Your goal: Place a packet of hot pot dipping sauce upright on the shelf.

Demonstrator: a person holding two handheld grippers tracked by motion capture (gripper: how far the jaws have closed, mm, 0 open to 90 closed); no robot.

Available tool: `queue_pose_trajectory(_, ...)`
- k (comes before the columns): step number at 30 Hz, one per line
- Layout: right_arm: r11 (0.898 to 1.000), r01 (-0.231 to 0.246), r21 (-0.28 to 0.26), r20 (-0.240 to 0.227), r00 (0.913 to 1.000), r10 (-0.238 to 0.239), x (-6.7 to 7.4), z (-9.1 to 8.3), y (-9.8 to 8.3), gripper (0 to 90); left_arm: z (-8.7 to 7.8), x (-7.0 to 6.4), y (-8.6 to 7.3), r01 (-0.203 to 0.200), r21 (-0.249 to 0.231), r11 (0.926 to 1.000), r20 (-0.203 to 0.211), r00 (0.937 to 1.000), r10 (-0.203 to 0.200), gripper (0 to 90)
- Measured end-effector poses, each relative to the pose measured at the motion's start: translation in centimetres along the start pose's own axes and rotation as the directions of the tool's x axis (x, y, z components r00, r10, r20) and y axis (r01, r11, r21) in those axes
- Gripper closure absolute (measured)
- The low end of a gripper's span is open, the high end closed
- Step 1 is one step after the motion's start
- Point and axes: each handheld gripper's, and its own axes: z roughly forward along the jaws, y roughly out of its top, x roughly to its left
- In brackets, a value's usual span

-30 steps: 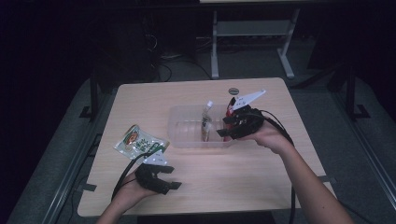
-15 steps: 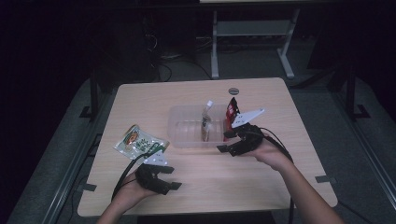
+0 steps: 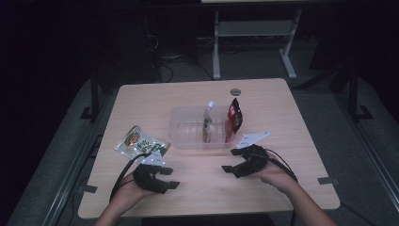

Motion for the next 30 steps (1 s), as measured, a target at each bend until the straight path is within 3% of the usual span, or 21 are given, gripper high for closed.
queue_pose_trajectory(3,1.0,-0.031,-0.003,0.011,0.9995,0.031,0.3,-0.2,-1.2,24.6,-0.4,0.3,-0.1,0.011,-0.008,0.9999,-0.014,0.9998,-0.011,47.5)
queue_pose_trajectory(10,0.999,-0.051,-0.003,0.032,0.9982,0.051,1.1,-1.1,-3.1,23.5,-2.0,1.7,-0.1,0.058,0.01,0.9983,-0.077,0.9954,-0.057,72.9)
queue_pose_trajectory(15,0.998,-0.052,0.022,0.04,0.9979,0.051,1.4,-1.3,-4.1,22.2,-3.8,3.2,-0.1,0.083,0.006,0.9966,-0.16,0.9838,-0.081,89.6)
queue_pose_trajectory(21,0.999,-0.036,0.031,0.031,0.9989,0.035,1.6,-0.7,-4.0,21.4,-5.4,5.8,-0.2,0.118,-0.012,0.993,-0.257,0.9593,-0.117,89.7)
queue_pose_trajectory(25,0.999,0.005,0.043,0.031,0.9995,-0.006,1.8,-0.6,-3.8,20.7,-6.1,7.6,0.1,0.138,-0.03,0.99,-0.302,0.943,-0.141,89.8)
queue_pose_trajectory(30,0.999,0.011,0.035,0.026,0.9996,-0.012,1.7,-0.5,-3.8,20.7,-6.2,9.9,0.7,0.162,-0.049,0.9856,-0.352,0.9207,-0.169,89.9)
